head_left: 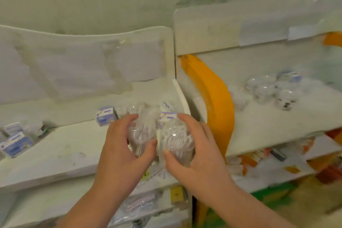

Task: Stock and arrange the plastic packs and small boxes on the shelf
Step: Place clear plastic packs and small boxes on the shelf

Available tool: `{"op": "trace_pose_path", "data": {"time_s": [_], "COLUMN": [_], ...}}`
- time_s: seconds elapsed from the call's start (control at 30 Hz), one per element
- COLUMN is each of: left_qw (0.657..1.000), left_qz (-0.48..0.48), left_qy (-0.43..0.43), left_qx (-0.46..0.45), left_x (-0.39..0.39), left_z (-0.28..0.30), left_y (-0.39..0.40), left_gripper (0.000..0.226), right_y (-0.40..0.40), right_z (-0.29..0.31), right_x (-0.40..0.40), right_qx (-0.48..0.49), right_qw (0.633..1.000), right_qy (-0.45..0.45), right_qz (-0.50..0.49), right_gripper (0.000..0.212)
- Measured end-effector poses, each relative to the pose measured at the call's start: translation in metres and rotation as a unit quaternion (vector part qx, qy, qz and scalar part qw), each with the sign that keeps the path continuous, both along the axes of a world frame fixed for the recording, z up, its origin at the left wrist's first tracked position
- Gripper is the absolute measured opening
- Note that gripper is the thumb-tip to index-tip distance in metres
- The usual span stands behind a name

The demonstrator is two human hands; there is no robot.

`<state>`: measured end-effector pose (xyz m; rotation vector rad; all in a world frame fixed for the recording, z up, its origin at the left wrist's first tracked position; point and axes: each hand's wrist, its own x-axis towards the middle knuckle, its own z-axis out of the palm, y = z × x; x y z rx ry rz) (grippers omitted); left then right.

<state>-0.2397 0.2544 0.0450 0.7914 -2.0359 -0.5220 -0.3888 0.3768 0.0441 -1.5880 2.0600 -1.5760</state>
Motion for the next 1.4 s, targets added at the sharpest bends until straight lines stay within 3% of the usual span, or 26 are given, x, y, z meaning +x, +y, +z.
{"op": "trace_pose_path", "data": {"time_s": [0.3, 0.6, 0.8, 1.1, 1.4], "left_qw": [0.986, 0.963, 0.970, 0.991, 0.994], "left_qz": [-0.165, -0.266, -0.232, -0.124, 0.002], "left_qy": [-0.019, -0.025, 0.002, -0.005, -0.038], "left_qx": [-0.010, 0.040, 0.077, 0.059, 0.105], "left_x": [-0.128, -0.250, -0.319, -0.370, -0.370], "left_z": [0.008, -0.023, -0.056, -0.083, -0.097], "left_y": [0.108, 0.147, 0.117, 0.082, 0.070], "left_gripper": [0.061, 0.062, 0.065, 0.081, 0.077], "right_y": [0.142, 0.192, 0.162, 0.077, 0.029], "right_z": [0.000, -0.036, -0.058, -0.083, -0.096], "right_x": [-0.103, -0.204, -0.285, -0.378, -0.403], "right_qx": [0.013, 0.064, 0.137, 0.183, 0.154], "right_qw": [0.991, 0.965, 0.943, 0.954, 0.977], "right_qy": [-0.023, -0.056, -0.090, -0.075, 0.044], "right_qz": [-0.130, -0.246, -0.288, -0.223, -0.138], "right_gripper": [0.077, 0.080, 0.094, 0.091, 0.085]}}
